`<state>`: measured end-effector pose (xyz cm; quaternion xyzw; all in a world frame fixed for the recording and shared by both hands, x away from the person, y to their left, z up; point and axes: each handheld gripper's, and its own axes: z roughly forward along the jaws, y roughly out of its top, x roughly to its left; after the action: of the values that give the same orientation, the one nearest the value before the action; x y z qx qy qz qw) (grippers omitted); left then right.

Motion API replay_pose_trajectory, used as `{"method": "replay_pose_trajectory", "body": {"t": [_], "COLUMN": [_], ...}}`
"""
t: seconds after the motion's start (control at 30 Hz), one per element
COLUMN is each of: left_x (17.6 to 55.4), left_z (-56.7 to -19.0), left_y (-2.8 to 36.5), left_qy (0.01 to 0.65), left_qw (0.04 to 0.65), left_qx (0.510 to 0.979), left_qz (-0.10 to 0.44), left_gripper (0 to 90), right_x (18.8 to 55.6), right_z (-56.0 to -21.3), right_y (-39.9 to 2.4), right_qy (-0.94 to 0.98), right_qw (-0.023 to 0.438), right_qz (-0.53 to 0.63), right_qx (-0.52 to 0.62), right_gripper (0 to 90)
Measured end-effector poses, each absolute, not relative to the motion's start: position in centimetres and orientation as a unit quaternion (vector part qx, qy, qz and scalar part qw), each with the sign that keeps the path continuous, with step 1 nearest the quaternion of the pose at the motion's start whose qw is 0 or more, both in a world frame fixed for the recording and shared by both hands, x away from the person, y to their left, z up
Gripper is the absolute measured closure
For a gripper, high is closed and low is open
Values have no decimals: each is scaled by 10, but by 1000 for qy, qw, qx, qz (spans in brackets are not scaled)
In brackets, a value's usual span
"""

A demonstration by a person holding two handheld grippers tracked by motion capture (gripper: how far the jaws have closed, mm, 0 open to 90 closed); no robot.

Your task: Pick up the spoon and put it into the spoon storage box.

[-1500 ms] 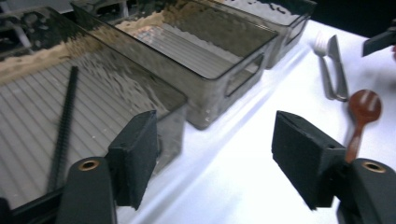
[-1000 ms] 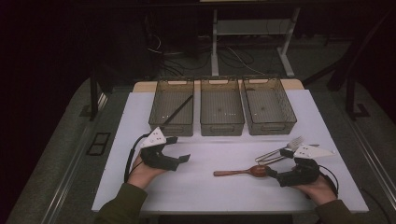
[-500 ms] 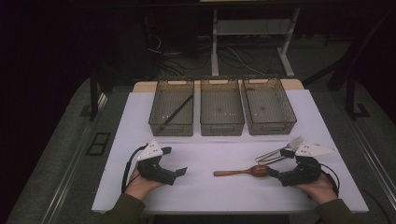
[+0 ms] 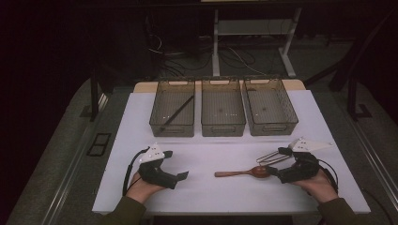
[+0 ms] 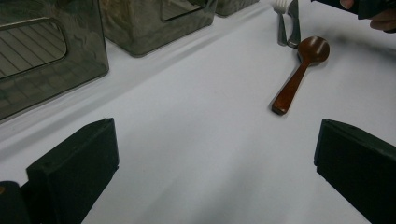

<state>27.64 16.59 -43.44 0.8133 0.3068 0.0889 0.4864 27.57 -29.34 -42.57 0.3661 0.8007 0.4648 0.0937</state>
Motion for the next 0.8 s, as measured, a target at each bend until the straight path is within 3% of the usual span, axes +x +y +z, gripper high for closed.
{"method": "replay_pose_trajectory", "body": {"t": [0.5, 0.73, 0.8], "left_x": [277, 278, 278], "left_z": [-434, -432, -432], "left_y": [167, 169, 169], "left_qy": [307, 307, 307], "left_qw": [490, 495, 496], "left_qx": [810, 806, 805], "left_qz": [101, 106, 107], "left_gripper": [0, 0, 0], "right_x": [297, 301, 300], "right_z": [-421, -425, -425], "right_y": [-276, -272, -273], "right_qy": [807, 817, 818], "right_qw": [68, 63, 61], "right_qz": [470, 459, 458], "right_qx": [351, 345, 342], "right_gripper": [30, 72, 143]}}
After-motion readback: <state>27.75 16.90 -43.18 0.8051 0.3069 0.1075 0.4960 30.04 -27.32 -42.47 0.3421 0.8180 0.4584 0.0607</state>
